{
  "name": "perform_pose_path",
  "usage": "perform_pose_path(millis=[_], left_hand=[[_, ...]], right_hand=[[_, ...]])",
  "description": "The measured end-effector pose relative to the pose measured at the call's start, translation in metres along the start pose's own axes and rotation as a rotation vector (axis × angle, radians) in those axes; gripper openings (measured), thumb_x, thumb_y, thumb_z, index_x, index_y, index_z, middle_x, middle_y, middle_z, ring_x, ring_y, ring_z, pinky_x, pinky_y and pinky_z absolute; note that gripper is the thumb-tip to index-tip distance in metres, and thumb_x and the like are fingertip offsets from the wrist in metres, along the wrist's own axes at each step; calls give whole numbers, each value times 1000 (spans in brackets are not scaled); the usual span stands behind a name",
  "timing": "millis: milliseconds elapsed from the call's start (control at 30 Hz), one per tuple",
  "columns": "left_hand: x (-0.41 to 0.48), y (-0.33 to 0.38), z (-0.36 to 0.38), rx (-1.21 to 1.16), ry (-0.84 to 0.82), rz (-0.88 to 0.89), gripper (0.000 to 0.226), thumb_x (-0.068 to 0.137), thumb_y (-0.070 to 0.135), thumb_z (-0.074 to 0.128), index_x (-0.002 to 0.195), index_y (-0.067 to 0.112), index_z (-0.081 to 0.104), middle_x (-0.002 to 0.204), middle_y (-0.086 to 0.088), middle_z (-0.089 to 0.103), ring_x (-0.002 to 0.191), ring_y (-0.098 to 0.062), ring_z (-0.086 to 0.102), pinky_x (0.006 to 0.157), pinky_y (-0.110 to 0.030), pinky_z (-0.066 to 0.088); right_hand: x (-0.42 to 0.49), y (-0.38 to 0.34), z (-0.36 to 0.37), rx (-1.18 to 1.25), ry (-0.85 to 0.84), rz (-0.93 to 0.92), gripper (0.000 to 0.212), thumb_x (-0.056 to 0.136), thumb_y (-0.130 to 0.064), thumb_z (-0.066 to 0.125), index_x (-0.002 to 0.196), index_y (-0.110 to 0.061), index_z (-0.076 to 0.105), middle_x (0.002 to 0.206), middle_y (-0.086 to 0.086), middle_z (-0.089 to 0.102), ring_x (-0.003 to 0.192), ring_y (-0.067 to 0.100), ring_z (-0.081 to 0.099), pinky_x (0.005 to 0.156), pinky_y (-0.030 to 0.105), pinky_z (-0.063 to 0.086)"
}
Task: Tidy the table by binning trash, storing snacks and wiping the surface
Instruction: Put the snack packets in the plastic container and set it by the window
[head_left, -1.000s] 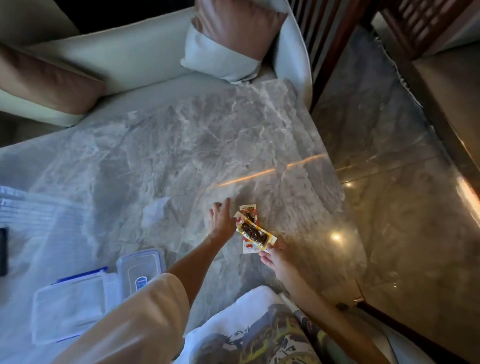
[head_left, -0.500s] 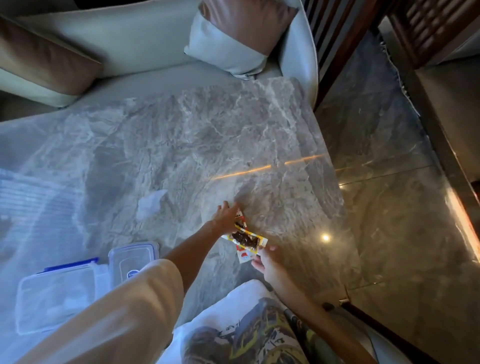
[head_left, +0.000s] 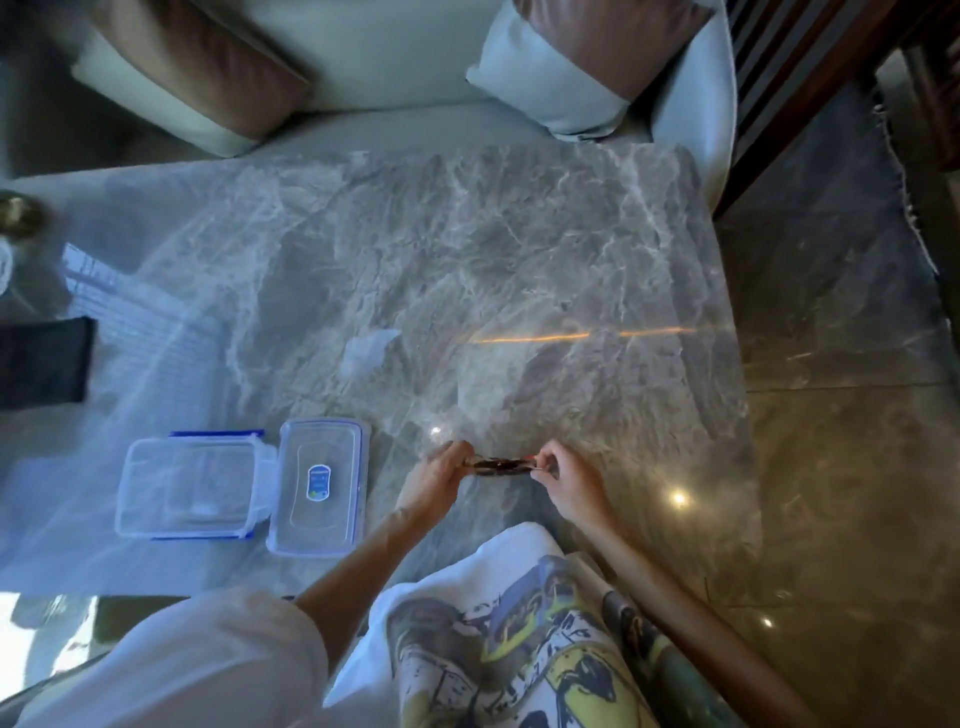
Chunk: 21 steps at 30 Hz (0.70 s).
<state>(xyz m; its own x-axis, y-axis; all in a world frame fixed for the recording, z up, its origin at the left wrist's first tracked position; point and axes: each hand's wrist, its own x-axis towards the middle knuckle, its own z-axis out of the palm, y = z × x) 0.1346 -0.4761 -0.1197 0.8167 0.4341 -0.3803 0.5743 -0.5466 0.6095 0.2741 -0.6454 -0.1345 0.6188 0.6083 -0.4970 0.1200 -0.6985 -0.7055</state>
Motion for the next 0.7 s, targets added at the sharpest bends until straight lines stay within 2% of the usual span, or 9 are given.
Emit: perform_pose_path(millis=[67, 100, 200, 300, 467, 533, 567, 633, 700], left_hand=[[-12, -6, 12, 194, -98, -48, 41, 95, 13, 51, 136, 21, 45, 115, -7, 59, 101, -30, 61, 78, -39, 50], [-16, -7, 16, 266, -122, -56, 50, 95, 11, 50, 142, 25, 37, 119, -6, 54, 105, -29, 58, 79, -39, 50], [-20, -2, 21, 281, -82, -58, 44, 95, 18, 55, 136, 25, 40, 119, -6, 45, 105, -28, 56, 72, -40, 53], [-20, -1, 20, 292, -97, -29, 40, 93, 26, 60, 129, 19, 44, 121, -8, 43, 106, -29, 54, 72, -39, 51], [-27, -6, 39, 448, -177, 53, 38, 98, 24, 49, 134, 14, 47, 136, -7, 41, 126, -24, 42, 95, -34, 44], [-33, -11, 47, 342, -199, 62, 32, 100, 21, 45, 130, 12, 54, 131, -8, 48, 123, -24, 46, 99, -33, 43], [-36, -13, 48, 226, -178, 40, 28, 99, 18, 46, 122, 8, 59, 123, -11, 54, 116, -25, 51, 95, -34, 44], [-43, -15, 46, -131, -98, -101, 17, 97, 10, 51, 101, -2, 63, 96, -16, 58, 88, -26, 57, 75, -31, 45], [-53, -19, 35, -474, -26, -236, 10, 95, 4, 54, 90, -4, 58, 78, -12, 53, 72, -19, 50, 65, -30, 41]], right_hand=[[-5, 0, 8, -130, -2, -51, 15, 84, -12, 69, 89, -13, 54, 88, -1, 61, 78, 17, 56, 65, 25, 34], [-7, -1, 11, -181, 6, -85, 15, 85, -12, 67, 91, -11, 54, 90, 1, 60, 80, 18, 55, 65, 25, 32], [-16, -5, 12, -214, 111, -162, 10, 88, -7, 61, 90, -9, 51, 88, 2, 57, 78, 21, 54, 63, 26, 33], [-26, -3, 9, -180, 150, -183, 10, 88, -2, 56, 93, -9, 51, 84, 3, 56, 74, 21, 55, 63, 34, 44], [-41, 5, 8, -121, 89, -152, 32, 80, 15, 51, 104, -4, 60, 99, 6, 61, 94, 19, 58, 85, 31, 48], [-39, 4, 8, -77, 68, -117, 34, 74, 22, 49, 98, 2, 64, 100, 13, 62, 97, 24, 59, 89, 34, 48], [-35, 2, 7, -28, 45, -72, 32, 75, 23, 50, 96, 4, 65, 102, 16, 63, 98, 25, 59, 90, 33, 48], [-26, -5, 2, 123, -32, 66, 31, 78, 22, 54, 103, 6, 65, 106, 18, 64, 99, 25, 59, 85, 23, 47], [-17, -13, -2, 294, -111, 168, 42, 80, 22, 56, 118, 7, 58, 107, 18, 62, 97, 24, 58, 76, 16, 48]])
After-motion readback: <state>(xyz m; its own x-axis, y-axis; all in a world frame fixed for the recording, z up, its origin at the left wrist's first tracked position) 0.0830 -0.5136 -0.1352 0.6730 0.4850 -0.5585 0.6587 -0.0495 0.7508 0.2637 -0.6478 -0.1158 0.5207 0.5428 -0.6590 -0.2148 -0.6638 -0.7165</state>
